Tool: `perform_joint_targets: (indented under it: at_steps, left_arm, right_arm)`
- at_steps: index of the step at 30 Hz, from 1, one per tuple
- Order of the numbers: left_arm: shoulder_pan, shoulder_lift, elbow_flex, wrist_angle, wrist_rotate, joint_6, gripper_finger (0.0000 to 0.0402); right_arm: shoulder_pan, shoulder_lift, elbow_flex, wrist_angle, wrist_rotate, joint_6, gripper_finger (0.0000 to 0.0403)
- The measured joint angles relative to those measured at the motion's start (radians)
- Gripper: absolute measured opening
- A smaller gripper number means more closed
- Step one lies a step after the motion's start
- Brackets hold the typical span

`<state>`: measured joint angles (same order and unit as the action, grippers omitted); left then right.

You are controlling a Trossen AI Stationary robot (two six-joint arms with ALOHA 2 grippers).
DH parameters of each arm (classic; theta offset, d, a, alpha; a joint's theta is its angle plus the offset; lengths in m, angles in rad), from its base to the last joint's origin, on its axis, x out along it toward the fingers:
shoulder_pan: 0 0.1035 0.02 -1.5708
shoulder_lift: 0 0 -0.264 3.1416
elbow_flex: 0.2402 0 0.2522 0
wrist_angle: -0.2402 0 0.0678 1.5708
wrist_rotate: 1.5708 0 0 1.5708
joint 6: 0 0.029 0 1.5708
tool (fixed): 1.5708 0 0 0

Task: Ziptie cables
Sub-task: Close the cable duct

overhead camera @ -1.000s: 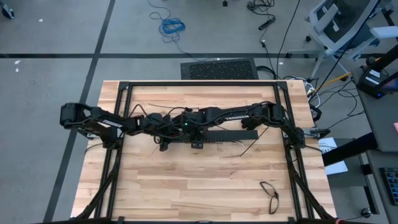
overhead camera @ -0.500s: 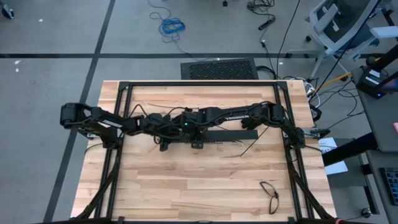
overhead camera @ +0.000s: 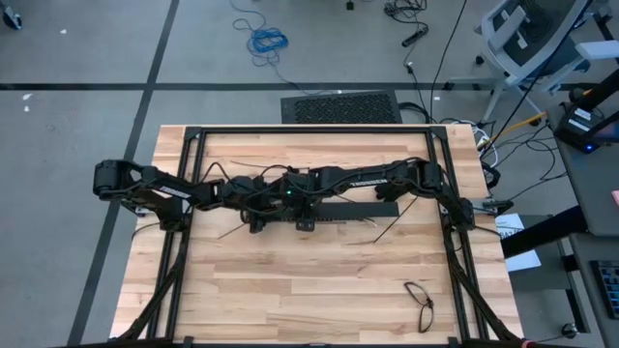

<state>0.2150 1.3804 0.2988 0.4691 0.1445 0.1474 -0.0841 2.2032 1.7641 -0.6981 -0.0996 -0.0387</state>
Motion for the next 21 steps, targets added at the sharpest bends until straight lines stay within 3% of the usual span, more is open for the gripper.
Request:
perform_joint_targets:
  at_steps: [8, 21]
  left_arm:
    - [0.0, -0.032, 0.0, -0.014, -0.009, 0.019, 0.0394]
    - [0.001, -0.246, -0.001, -0.125, -0.003, -0.003, 0.0393]
  right_arm:
    - [0.0, -0.003, 0.004, -0.041, 0.0, 0.002, 0.0242]
    - [0.002, -0.004, 0.002, -0.155, -0.012, -0.036, 0.0242]
